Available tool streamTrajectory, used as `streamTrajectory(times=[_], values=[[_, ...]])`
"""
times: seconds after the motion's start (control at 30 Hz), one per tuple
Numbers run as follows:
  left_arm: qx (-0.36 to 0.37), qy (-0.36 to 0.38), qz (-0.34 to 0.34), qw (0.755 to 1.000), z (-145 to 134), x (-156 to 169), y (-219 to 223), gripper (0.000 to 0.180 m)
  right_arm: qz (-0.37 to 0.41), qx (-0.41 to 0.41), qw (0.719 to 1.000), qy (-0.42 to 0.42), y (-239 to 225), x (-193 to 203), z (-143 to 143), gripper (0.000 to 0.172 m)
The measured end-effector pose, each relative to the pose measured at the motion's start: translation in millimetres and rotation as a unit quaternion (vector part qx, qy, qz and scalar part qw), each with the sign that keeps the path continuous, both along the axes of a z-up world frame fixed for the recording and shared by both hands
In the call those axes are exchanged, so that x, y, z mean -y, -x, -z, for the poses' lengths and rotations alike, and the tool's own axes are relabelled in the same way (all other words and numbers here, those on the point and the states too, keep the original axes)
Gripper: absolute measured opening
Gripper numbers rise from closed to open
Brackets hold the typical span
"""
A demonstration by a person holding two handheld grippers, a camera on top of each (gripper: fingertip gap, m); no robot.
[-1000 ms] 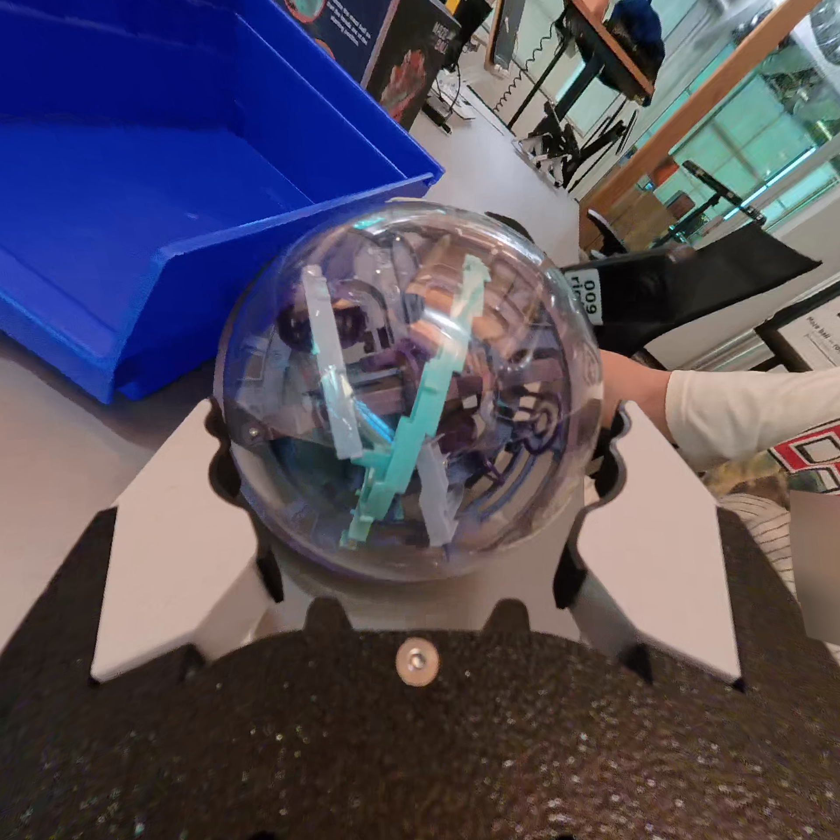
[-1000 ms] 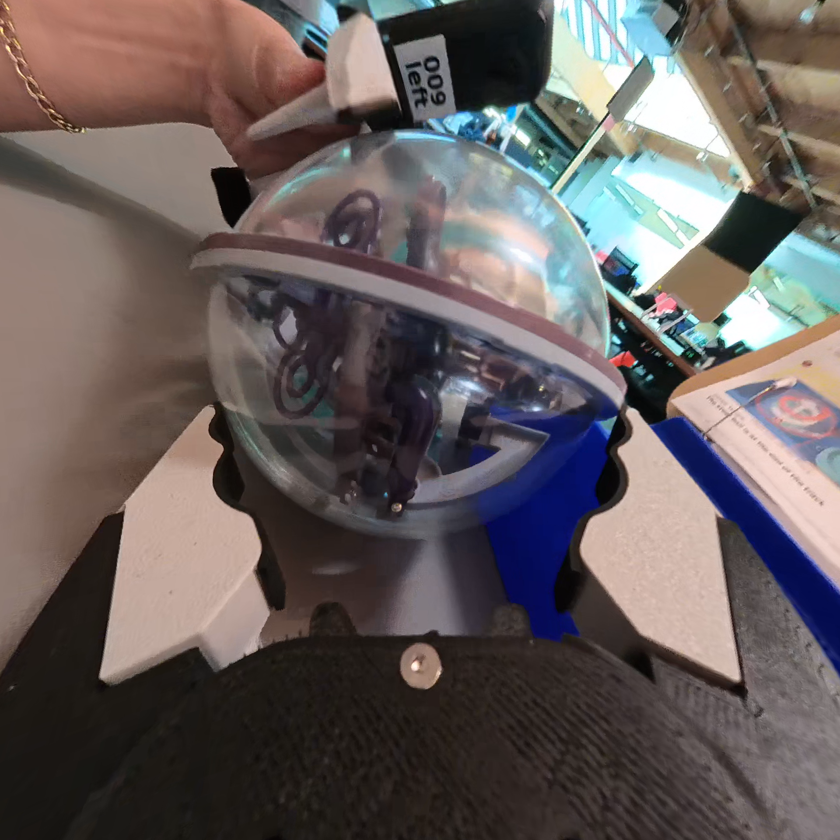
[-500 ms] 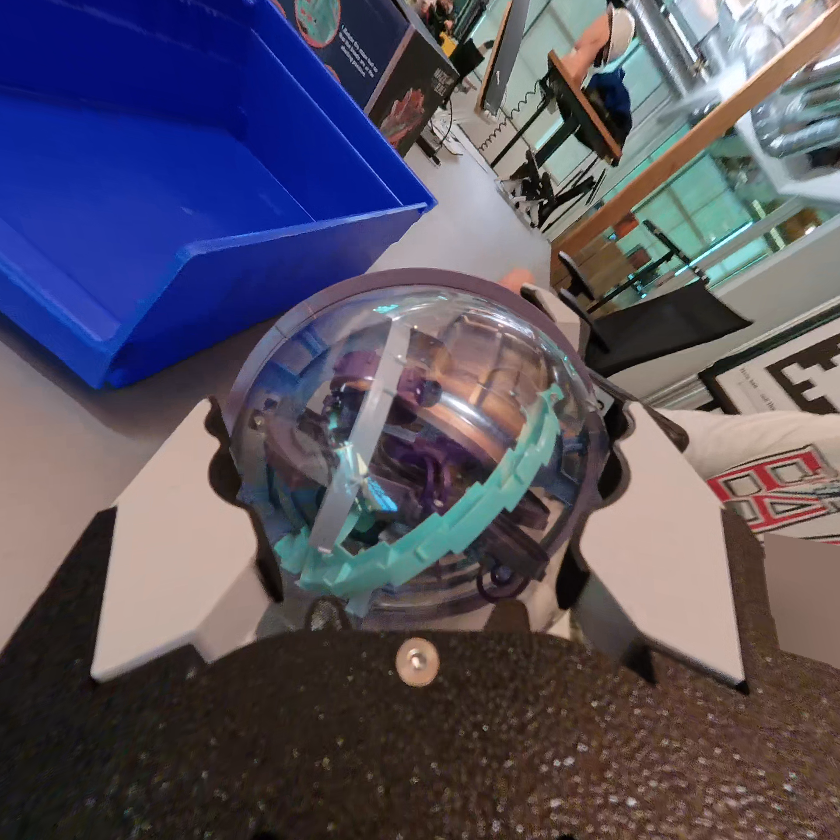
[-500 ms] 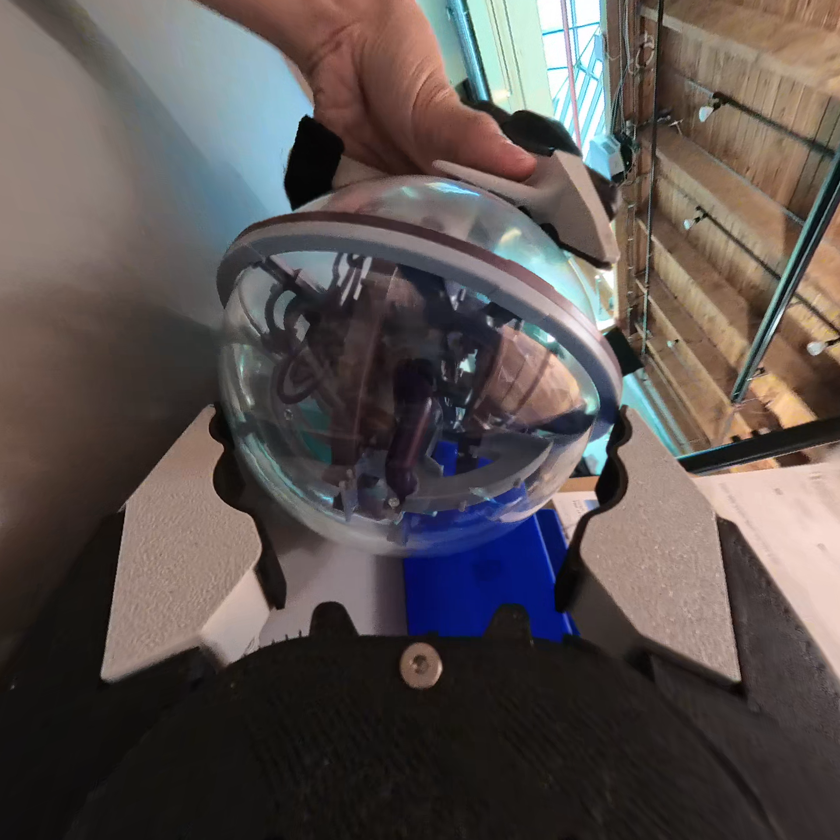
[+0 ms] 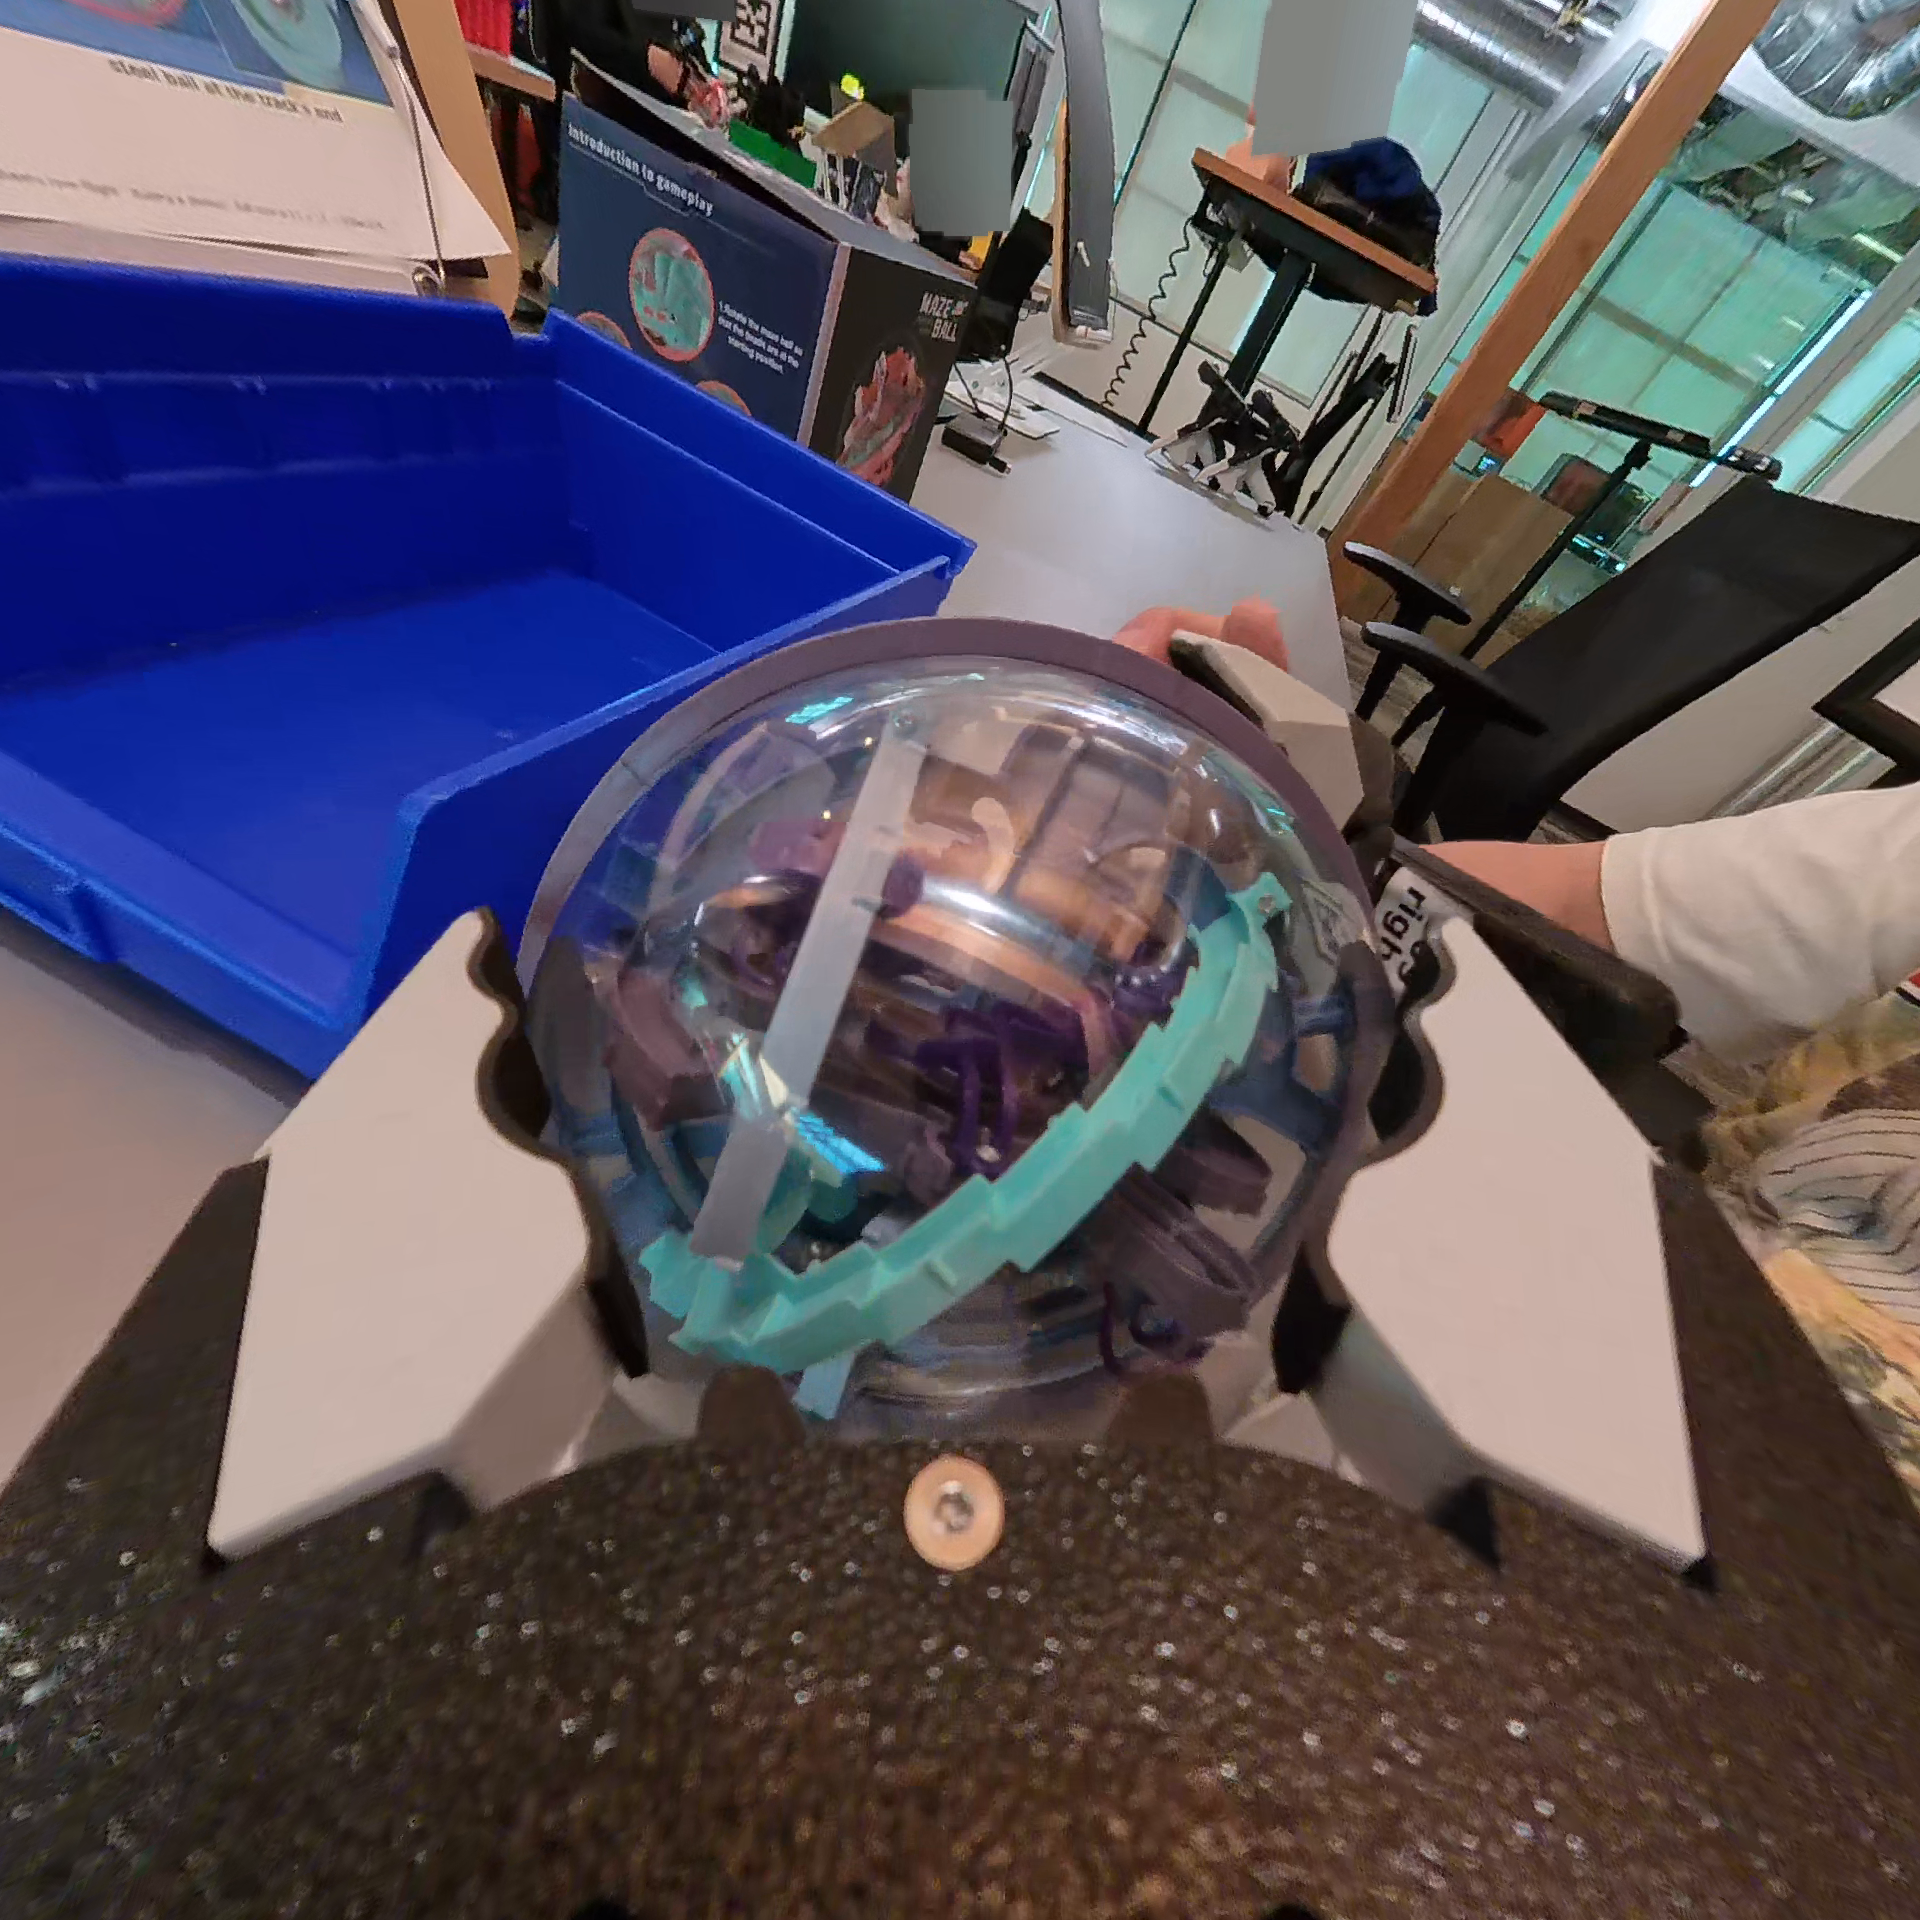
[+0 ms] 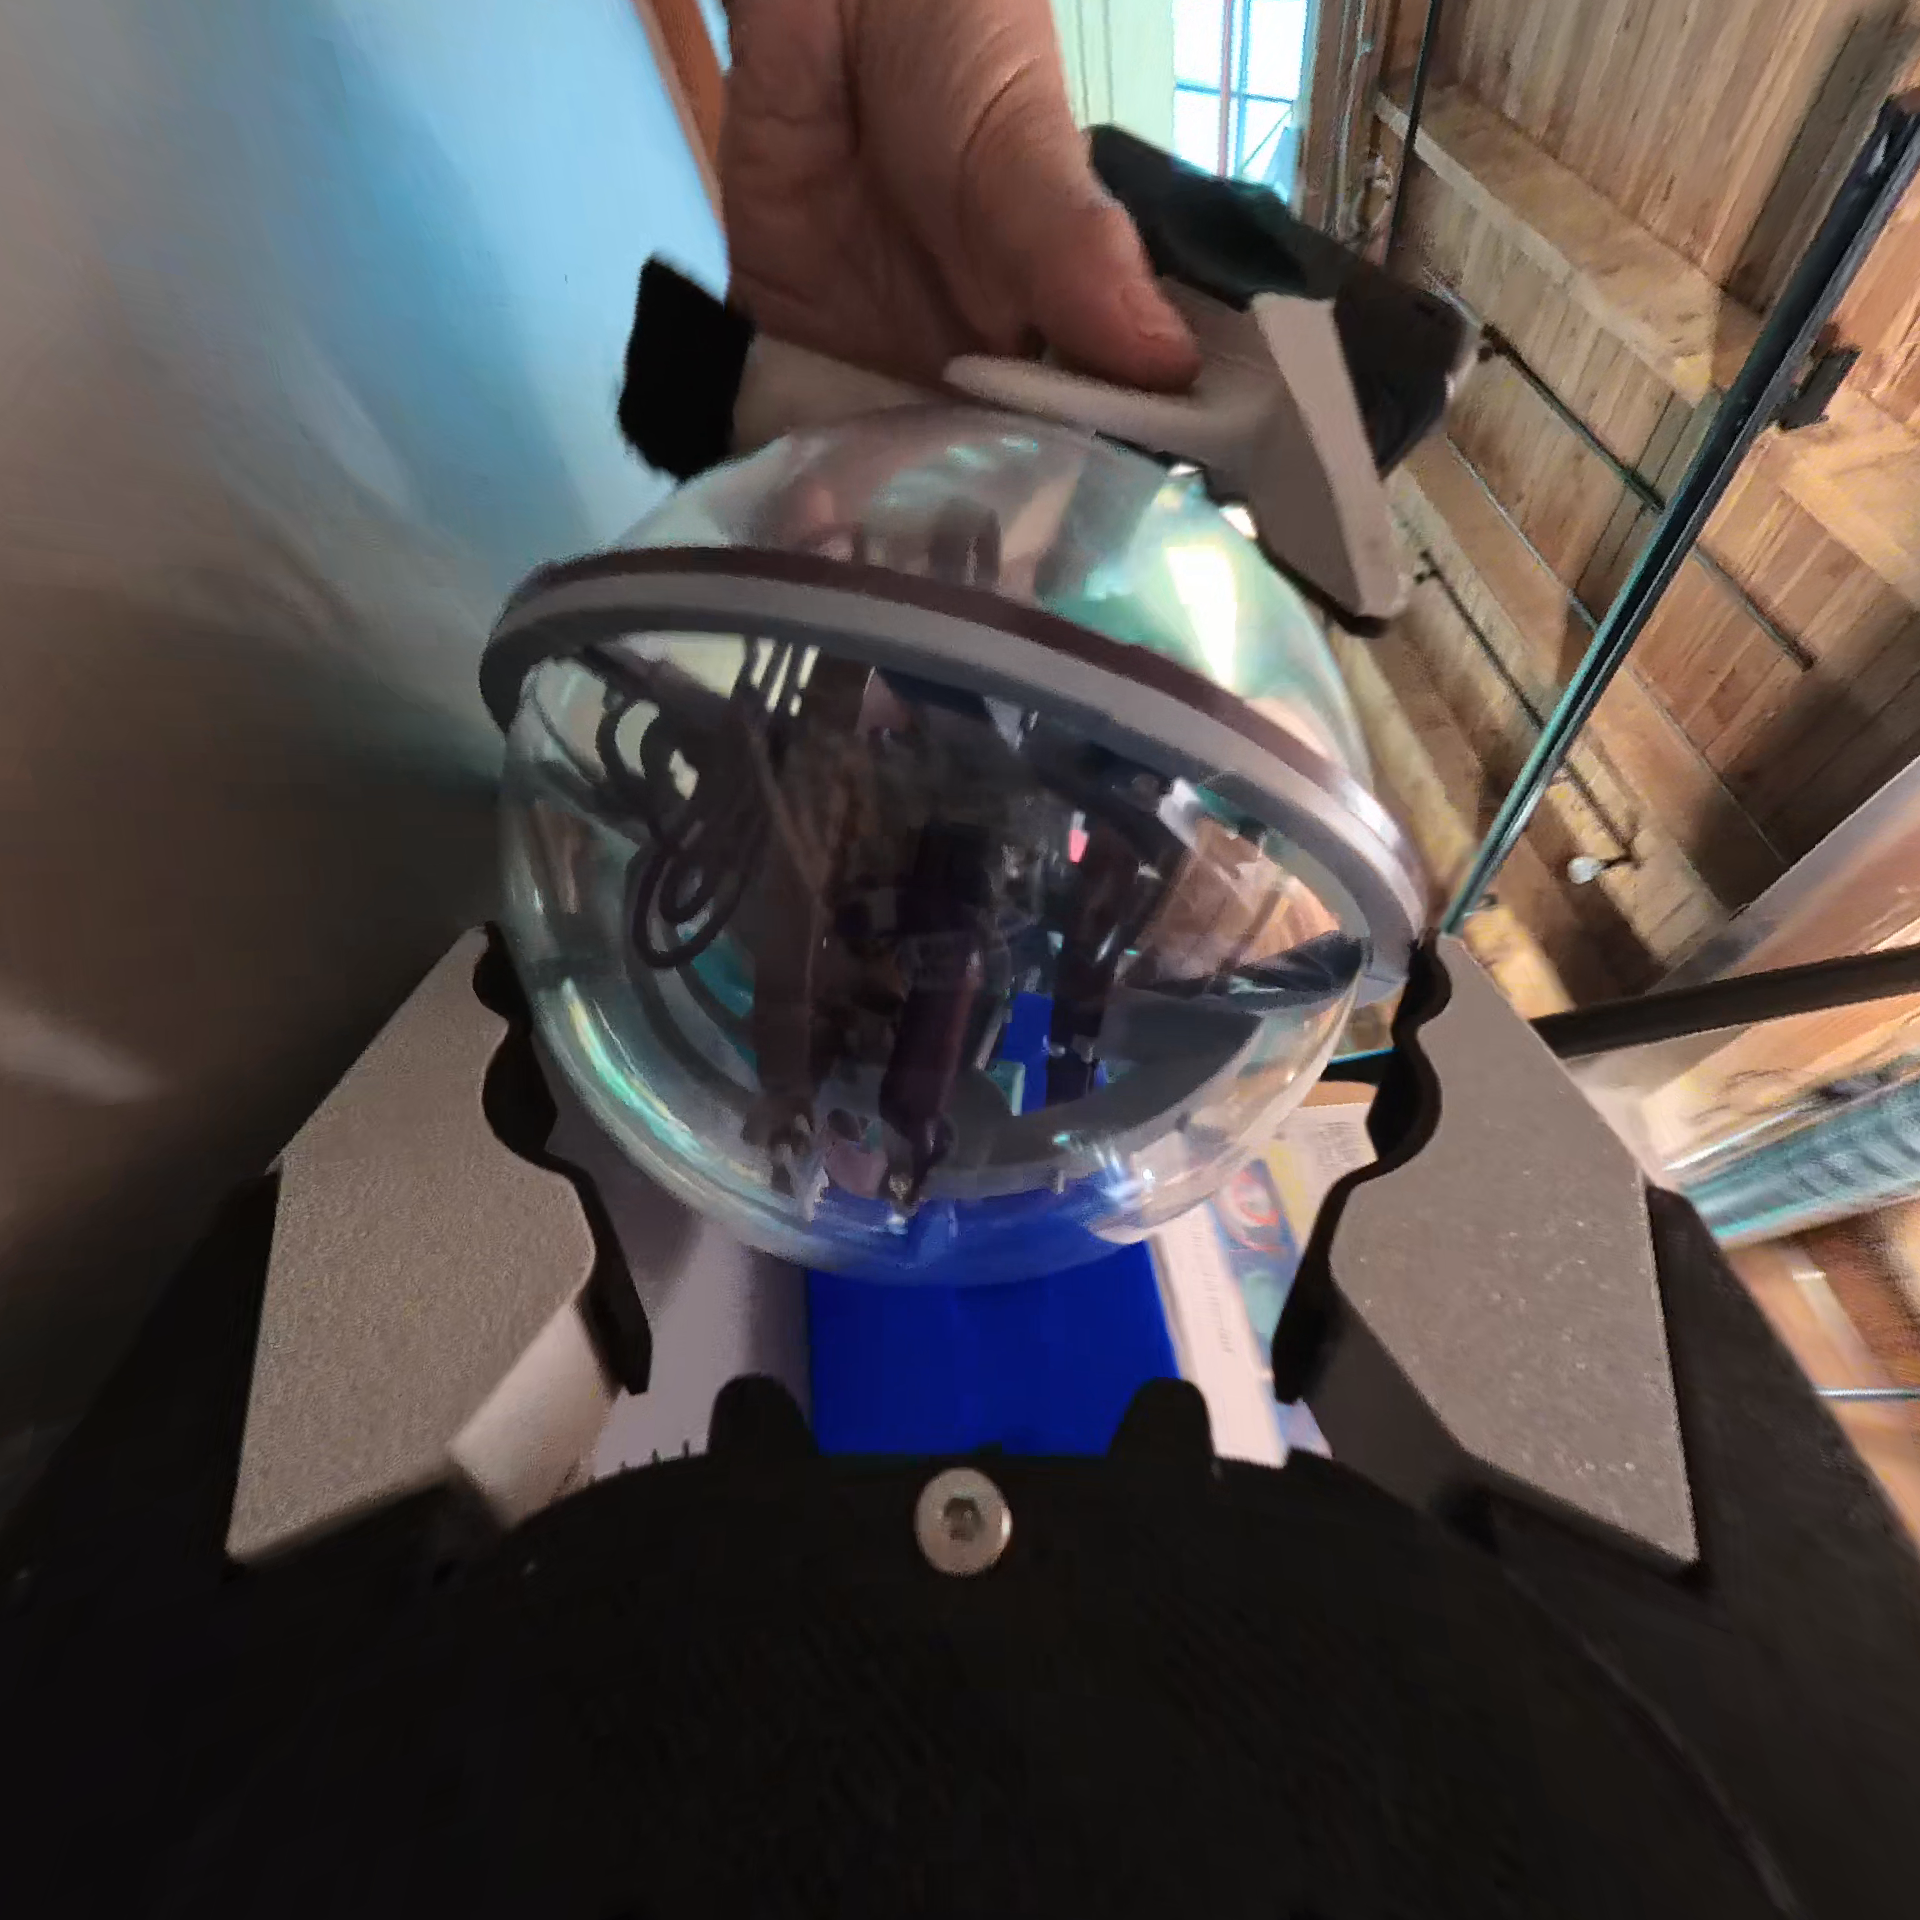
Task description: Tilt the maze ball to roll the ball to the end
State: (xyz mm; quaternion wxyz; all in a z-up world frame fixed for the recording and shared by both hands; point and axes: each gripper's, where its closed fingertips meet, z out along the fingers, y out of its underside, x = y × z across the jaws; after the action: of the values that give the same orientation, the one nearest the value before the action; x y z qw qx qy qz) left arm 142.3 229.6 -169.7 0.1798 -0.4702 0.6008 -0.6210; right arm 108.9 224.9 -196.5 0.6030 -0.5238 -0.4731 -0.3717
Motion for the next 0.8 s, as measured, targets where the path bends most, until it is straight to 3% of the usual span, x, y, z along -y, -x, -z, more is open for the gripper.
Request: streamTrajectory(times=[0.1, 0.33, 0.53, 0.67, 0.73, 0.8], values=[[0.022, -0.008, -0.012, 1.000, -0.2, 2.1, -6.5, 0.157, -0.049, -0.129, 0.990, 0.010, 9.8, 4.3, -11.8, 0.157], [0.057, -0.037, -0.030, 0.997, -2.8, 2.6, -17.9, 0.157, -0.125, -0.295, 0.946, 0.045, 12.4, 15.6, -29.9, 0.158], [0.089, -0.109, -0.012, 0.990, -3.2, 6.7, -14.3, 0.156, -0.194, -0.470, 0.859, 0.065, -16.6, 30.3, -55.0, 0.147], [0.083, -0.135, -0.013, 0.987, -2.5, 5.3, -11.9, 0.156, -0.231, -0.555, 0.787, 0.138, -32.5, 35.7, -46.8, 0.138], [0.080, -0.146, -0.014, 0.986, -2.9, 5.8, -11.6, 0.154, -0.256, -0.591, 0.753, 0.136, -37.8, 39.8, -53.5, 0.121], [0.081, -0.157, -0.012, 0.984, -4.4, 7.9, -11.5, 0.150, -0.259, -0.622, 0.729, 0.120, -45.7, 38.2, -58.3, 0.115]])
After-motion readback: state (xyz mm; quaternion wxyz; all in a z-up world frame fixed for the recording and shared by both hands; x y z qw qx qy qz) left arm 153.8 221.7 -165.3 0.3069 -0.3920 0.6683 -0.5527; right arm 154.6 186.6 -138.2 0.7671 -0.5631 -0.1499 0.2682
